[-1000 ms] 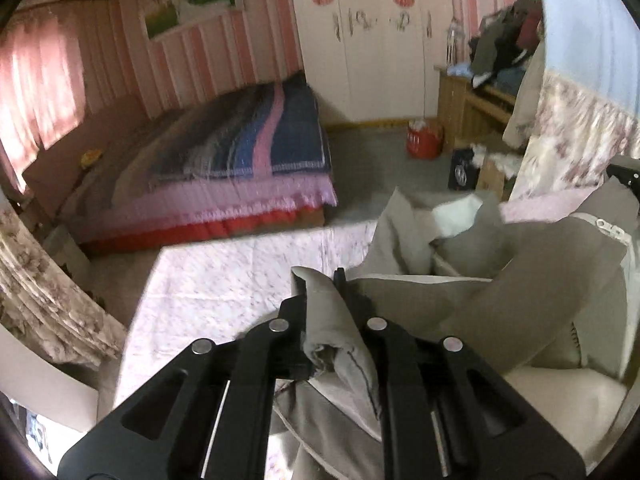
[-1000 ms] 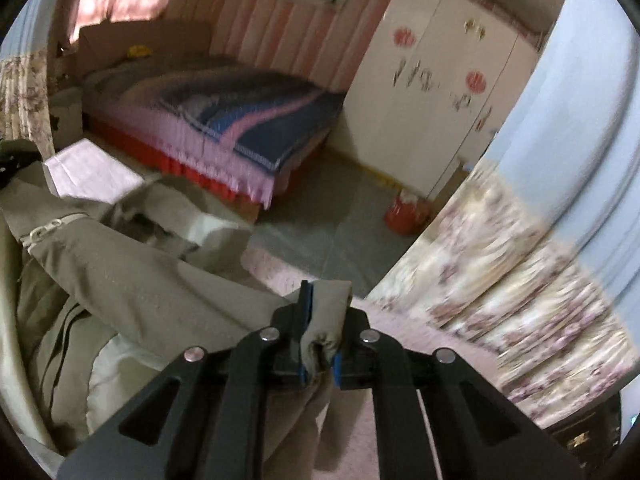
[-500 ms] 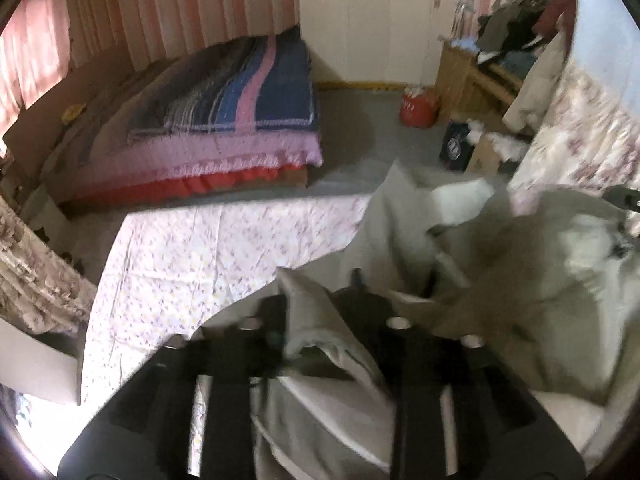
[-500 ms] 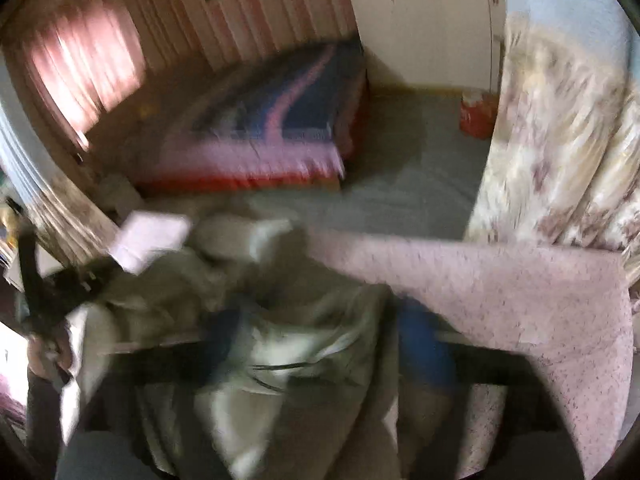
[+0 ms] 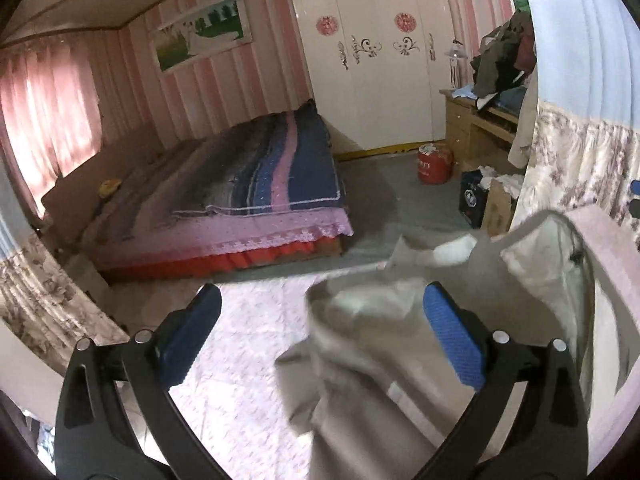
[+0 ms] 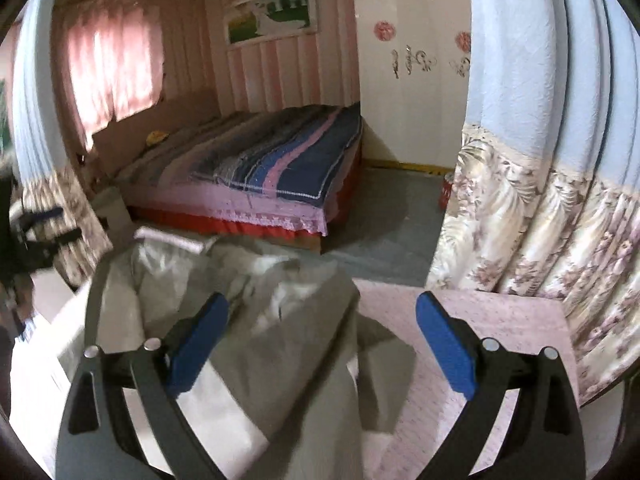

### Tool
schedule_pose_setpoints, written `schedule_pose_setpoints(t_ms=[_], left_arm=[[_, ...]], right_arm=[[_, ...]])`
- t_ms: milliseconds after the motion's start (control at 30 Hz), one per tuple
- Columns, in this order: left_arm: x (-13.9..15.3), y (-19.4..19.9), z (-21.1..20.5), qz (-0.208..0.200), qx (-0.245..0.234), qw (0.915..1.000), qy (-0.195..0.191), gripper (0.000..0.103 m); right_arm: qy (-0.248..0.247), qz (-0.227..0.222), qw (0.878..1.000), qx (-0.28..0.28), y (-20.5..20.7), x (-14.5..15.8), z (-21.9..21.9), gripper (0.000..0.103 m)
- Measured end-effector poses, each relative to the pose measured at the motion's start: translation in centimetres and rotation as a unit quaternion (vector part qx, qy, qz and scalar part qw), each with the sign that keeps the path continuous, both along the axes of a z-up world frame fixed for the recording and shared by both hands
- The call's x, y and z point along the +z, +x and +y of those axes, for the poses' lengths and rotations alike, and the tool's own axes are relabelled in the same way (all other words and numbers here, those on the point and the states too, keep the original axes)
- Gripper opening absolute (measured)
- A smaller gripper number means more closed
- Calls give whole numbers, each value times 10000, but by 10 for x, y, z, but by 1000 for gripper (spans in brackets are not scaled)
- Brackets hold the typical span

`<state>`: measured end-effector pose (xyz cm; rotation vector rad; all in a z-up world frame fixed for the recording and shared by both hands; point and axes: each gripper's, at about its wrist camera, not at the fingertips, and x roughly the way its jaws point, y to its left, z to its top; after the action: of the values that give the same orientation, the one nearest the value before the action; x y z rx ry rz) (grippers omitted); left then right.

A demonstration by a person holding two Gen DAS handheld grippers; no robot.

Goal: Fold large clothes

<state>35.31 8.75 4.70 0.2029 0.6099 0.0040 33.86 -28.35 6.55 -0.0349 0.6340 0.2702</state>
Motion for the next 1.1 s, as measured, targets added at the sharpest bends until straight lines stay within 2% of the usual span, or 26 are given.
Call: schedule_pose_setpoints(t_ms=[100,233,367,467,500,533,567,600,633,667,700,733,800,867,967,1033,1067,1100], left_arm=[[-16,-22,17,91,-31,9999,-65,100],[-58,-44,40,410,-162,9989,-148,100],[-95,-30,34,923,-282,9949,-304,100],[-109,-17,14,1082,-541,9921,-337,100],[-114,-11,7,1100,-590,9917,-307,95],[-118,-5,1,1172,-637,9905,-325,78],[-123,-2,-2,1280,-665,9889,-366,68],[-128,4,-4,1403,-640,9872,-396,56],[-135,11,-5,1508,-547,9863,-386,48],[-138,15,-7,1555,-519,9857,-377,30],[-141,18,-7,1606,-505,9850,-392,22],[-143,20,-5,1640,-483,9843,-449,17],[-143,21,-2,1615,-474,9843,-523,9],[-135,15,2,1422,-472,9873,-526,5],[-111,4,18,949,-398,9906,-897,4],[-91,2,40,636,-259,9875,-1418,3],[-89,5,47,619,-186,9858,-1547,3],[-90,12,56,680,-76,9835,-1673,3]], right_arm=[[-396,62,9987,312,-19,-21,3,95],[-910,302,9937,578,-31,-52,11,95],[-927,619,9913,704,-12,-78,20,95],[-984,720,9883,919,0,-94,36,95],[-1039,746,9872,949,3,-98,42,94],[-1149,781,9857,952,7,-102,47,89],[-1305,862,9830,961,11,-109,53,82],[-1345,967,9812,992,15,-115,56,64],[-1359,1085,9796,1012,18,-121,58,40],[-1403,1134,9786,987,19,-125,59,32],[-1477,1123,9780,950,20,-127,60,21],[-1451,1096,9787,953,20,-127,59,13],[-1188,1029,9828,969,19,-120,55,7],[-662,905,9891,953,20,-105,44,6],[766,694,9903,933,23,-71,14,6],[1697,647,9795,867,31,-60,-8,5],[2257,693,9688,758,38,-60,-22,5],[2939,882,9505,484,52,-68,-43,6]])
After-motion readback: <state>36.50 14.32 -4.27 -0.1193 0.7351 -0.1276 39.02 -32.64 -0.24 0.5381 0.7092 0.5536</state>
